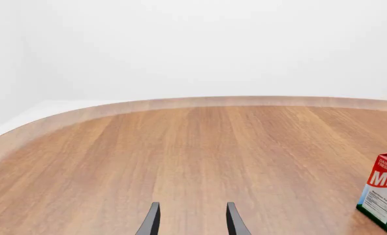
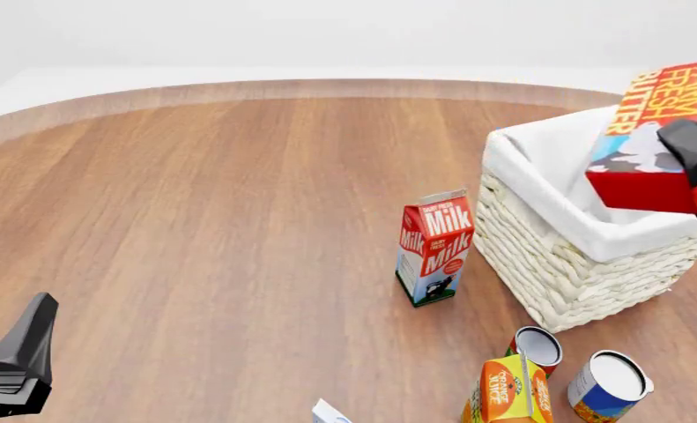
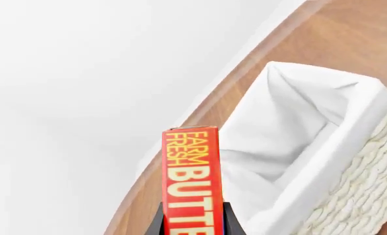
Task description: Pick up the cream cheese box and the butter, and put them in the basket.
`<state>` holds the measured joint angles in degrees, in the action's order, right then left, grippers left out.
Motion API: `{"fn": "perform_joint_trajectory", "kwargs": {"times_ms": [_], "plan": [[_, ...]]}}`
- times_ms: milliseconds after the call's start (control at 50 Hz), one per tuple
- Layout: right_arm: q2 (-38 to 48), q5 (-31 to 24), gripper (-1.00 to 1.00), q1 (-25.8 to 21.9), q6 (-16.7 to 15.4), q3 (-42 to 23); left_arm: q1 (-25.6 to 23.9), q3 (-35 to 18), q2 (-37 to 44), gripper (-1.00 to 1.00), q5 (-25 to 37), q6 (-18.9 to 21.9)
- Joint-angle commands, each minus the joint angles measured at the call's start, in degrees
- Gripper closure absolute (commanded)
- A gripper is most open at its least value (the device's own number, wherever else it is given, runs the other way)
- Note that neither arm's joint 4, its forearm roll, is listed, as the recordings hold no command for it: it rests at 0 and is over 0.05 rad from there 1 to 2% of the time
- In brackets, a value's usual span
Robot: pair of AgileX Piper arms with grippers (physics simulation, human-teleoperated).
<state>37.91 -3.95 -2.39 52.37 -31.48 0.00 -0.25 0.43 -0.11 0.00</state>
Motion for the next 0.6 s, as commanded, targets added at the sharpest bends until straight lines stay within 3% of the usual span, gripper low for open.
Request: {"fn": "perform_joint_trajectory", "kwargs": {"times_ms": [20,200,600], "plan": [[1.18,4.47,1.0,0.63,2.9,0.63,0.0,0.0,0.0,-1.0,0.0,0.0],[4.04,8.79,1.0,1.92,4.15,1.92,0.0,0.0,0.0,-1.0,0.0,0.0],[8.94,12.95,1.0,3.48,4.43,1.36,0.0,0.0,0.0,-1.0,0.0,0.0]]}}
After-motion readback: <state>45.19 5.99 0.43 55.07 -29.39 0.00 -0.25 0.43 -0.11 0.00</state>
